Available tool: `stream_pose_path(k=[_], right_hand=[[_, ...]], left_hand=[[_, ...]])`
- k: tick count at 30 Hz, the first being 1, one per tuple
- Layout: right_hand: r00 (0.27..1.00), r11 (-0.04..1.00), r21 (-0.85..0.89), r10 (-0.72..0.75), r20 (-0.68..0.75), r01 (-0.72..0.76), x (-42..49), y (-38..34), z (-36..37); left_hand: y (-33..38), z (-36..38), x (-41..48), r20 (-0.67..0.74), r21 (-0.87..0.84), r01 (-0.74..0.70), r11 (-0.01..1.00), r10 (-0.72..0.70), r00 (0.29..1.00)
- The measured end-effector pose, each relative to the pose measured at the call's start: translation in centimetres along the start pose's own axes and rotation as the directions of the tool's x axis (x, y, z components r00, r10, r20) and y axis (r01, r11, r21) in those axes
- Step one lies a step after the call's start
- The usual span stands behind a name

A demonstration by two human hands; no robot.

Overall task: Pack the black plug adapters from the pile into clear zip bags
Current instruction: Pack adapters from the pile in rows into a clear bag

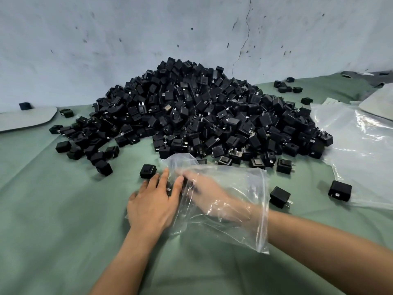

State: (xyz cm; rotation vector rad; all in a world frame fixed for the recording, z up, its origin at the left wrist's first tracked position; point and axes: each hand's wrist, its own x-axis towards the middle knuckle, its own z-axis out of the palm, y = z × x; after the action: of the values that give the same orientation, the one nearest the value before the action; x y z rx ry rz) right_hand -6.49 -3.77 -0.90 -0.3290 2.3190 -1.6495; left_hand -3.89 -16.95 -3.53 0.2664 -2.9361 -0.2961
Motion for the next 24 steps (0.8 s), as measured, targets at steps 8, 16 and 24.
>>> stream_pose_path(k=[8, 16, 24], right_hand=[[0.999, 0.894, 0.446, 0.042, 0.003, -0.039, -3.1, 0.6, -0.1], [0.971, 0.908, 0.407, 0.179, -0.161, -0.100, -6.6, 3.7, -1.3], [0.940, 0.930, 0.360, 0.188, -0.286, -0.077, -4.1, 2.0, -1.9]], left_hand=[[0.6, -0.4, -0.2, 0.043, -0.005, -0.030, 1.000, 0.030, 0.999], [4.0, 0.1, -2.8, 0.077, -0.080, -0.204, 0.976, 0.210, 0.975], [4.2, -0.2, -3.0, 0.073, -0.049, -0.195, 0.980, 0.198, 0.978]])
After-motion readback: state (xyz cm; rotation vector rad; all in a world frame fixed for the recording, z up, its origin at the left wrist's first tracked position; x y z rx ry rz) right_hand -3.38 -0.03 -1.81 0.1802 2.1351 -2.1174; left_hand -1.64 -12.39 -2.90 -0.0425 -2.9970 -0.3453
